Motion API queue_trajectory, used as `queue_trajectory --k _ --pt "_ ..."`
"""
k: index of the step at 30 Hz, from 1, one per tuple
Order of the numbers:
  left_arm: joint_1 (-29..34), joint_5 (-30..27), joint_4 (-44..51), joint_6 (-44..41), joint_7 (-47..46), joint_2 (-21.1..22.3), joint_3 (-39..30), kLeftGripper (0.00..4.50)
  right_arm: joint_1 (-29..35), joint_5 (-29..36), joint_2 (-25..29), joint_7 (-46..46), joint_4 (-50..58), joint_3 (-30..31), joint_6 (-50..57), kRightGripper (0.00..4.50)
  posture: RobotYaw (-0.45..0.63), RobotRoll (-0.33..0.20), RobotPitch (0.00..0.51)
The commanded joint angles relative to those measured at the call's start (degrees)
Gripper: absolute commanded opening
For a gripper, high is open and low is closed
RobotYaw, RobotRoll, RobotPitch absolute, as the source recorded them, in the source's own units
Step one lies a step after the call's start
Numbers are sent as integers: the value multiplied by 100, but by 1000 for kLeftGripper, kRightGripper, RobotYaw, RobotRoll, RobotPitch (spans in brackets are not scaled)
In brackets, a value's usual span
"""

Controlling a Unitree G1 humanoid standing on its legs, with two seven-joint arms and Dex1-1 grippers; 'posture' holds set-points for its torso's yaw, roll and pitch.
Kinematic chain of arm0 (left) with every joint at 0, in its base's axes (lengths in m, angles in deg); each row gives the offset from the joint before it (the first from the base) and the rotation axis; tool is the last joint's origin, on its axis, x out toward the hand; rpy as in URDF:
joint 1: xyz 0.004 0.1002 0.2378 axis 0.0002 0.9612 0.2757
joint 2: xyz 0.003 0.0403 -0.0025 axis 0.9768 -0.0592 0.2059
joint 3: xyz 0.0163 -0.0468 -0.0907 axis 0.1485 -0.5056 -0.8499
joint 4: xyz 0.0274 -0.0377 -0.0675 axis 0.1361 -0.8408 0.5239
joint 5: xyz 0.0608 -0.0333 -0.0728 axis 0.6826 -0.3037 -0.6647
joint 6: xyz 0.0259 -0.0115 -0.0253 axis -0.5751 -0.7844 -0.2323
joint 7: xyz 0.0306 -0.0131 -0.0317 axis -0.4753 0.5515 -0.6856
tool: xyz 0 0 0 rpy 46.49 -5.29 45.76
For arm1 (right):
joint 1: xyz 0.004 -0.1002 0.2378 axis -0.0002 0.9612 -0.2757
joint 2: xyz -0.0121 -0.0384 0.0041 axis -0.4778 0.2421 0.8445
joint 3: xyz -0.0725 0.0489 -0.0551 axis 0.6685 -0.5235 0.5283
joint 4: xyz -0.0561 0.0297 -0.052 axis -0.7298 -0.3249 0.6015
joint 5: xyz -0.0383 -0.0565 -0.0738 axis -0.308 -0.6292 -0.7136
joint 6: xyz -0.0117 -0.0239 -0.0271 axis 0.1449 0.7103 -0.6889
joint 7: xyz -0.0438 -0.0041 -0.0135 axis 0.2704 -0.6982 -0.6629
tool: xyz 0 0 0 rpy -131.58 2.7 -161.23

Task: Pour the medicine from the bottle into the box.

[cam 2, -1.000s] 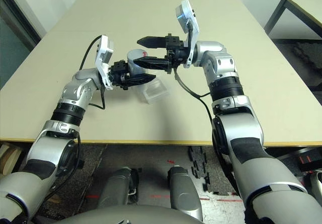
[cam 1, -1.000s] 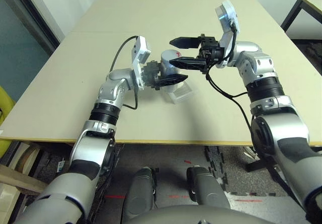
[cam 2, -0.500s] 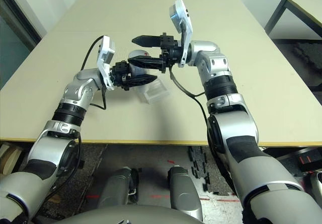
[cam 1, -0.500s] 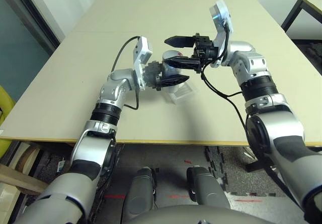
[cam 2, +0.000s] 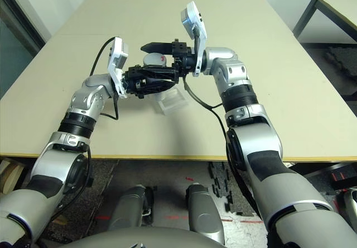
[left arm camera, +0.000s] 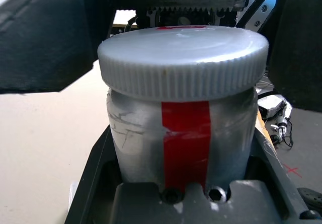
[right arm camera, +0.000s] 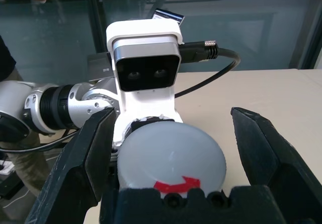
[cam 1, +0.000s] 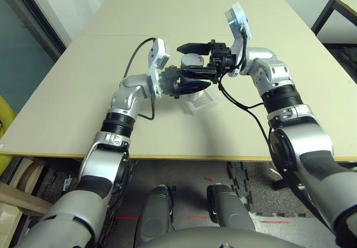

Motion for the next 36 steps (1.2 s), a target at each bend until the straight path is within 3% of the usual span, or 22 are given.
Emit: queue_trajectory --k 1,17,36 --pt "-37 59 59 1 30 -5 53 2642 -121 -69 -25 -69 -141 14 -113 4500 -162 0 75" --pt "75 -88 297 -190 132 82 -25 2642 -214 -95 207 -168 -762 -163 -204 4500 -161 0 77" --pt "175 -171 552 -415 122 214 -171 2642 -124 -124 1018 -304 -1386 -453 -361 4500 -157 0 80"
